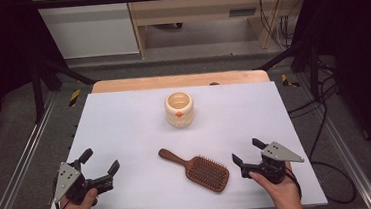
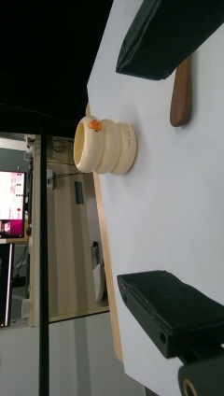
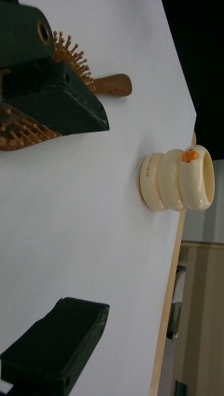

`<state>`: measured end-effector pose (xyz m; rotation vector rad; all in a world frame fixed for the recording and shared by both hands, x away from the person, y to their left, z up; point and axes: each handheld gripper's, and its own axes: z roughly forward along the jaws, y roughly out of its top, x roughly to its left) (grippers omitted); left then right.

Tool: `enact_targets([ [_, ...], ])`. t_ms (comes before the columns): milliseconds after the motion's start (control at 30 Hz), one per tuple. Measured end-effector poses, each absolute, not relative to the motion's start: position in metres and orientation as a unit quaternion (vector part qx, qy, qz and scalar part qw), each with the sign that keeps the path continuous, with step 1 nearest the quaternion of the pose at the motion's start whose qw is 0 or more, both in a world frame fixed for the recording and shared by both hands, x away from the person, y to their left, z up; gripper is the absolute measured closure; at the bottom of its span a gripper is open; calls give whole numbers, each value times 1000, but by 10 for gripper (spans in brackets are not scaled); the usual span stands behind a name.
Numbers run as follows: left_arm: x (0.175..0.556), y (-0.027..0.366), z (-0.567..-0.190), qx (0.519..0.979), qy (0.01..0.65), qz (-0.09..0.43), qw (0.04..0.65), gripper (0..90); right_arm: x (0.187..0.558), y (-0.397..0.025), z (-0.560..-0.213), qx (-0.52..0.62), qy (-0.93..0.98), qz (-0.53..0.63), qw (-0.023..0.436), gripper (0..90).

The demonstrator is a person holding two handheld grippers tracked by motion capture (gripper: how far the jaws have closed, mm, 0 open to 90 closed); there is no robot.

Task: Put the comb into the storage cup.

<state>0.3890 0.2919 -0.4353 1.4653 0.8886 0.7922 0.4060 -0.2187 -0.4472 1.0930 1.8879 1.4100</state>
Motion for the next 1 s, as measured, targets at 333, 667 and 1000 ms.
enact_targets([
  [333, 389, 288, -436, 633, 384, 338, 581, 17, 403, -214, -446, 401, 714, 511, 261, 340],
  [667, 390, 284, -437, 631, 395, 334, 579, 25, 398, -199, -449, 360, 749, 496, 250, 745],
  [1000, 391, 287, -439, 631, 399, 334, 576, 25, 390, -181, -449, 312, 778, 507, 202, 900],
])
